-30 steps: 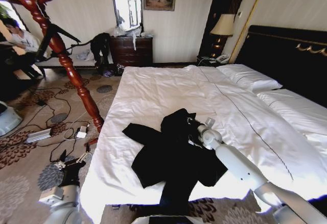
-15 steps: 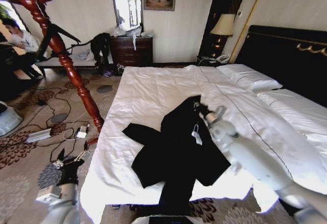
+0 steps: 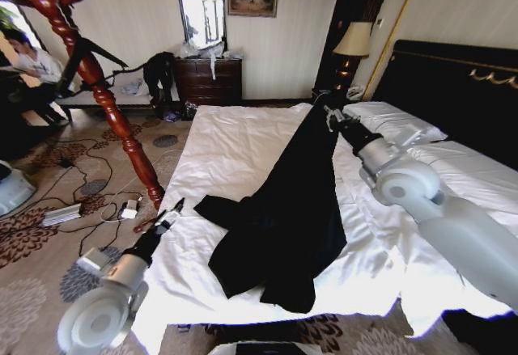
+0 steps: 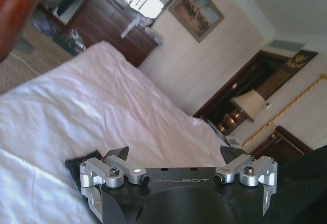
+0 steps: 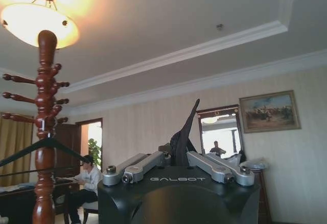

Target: Pick up the clothes from the bed and hang them on the clothes hanger.

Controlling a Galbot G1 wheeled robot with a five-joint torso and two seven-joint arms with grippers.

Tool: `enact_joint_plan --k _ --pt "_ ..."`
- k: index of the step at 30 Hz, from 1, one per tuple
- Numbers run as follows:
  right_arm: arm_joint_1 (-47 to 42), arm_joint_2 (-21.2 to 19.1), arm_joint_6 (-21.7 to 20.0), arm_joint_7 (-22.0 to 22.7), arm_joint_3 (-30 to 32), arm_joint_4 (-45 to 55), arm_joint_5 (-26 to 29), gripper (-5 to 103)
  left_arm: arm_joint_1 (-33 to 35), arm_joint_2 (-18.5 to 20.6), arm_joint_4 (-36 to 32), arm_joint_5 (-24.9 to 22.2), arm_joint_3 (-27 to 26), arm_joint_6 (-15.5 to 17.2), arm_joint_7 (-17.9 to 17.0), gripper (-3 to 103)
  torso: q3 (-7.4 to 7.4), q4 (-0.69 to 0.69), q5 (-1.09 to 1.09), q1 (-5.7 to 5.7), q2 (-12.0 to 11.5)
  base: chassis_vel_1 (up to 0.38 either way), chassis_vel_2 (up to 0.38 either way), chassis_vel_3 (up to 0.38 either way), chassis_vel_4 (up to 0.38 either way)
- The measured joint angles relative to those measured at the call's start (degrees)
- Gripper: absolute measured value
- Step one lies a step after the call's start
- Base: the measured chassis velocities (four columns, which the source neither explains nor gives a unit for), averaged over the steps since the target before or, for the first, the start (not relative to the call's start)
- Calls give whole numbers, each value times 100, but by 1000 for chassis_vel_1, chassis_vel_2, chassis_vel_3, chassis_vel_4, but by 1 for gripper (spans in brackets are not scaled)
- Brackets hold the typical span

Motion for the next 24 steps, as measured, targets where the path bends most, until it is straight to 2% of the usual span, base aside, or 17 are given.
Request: enact_joint_plan --k 2,7,8,11,13,14,19,24 --pt "-30 -39 14 -19 9 41 -3 1 -113 0 86 -57 84 112 -67 100 0 0 2 0 0 0 0 0 0" --pt "-4 -9 55 -86 -177 -22 -113 1 -1400 281 1114 -475 742 1288 -678 100 1 -1 0 0 0 0 0 0 0" --pt "-4 -9 55 -86 -177 -22 -113 1 -1400 281 1114 -475 742 1288 -678 100 1 -1 0 0 0 0 0 0 0" --pt "78 121 67 -110 -335 -143 -165 1 -2214 489 1723 -704 1071 1740 -820 100 1 -2 1 2 -1 0 0 0 0" --pt "96 186 76 -123 -419 -217 -218 1 -2781 588 2165 -1032 1320 2001 -847 100 1 1 2 2 -1 0 0 0 0" --pt "96 186 76 -123 -419 -217 -218 1 -2781 588 2165 -1032 1320 2001 -847 100 1 1 2 2 -1 0 0 0 0" --pt "105 218 84 -142 -469 -314 -268 1 -3706 377 2951 -1762 1850 2337 -1038 100 2 -1 2 2 -1 0 0 0 0" --pt "151 221 88 -149 -512 -345 -266 1 -4092 103 3448 -1842 2207 2469 -1226 100 1 0 2 2 -1 0 0 0 0"
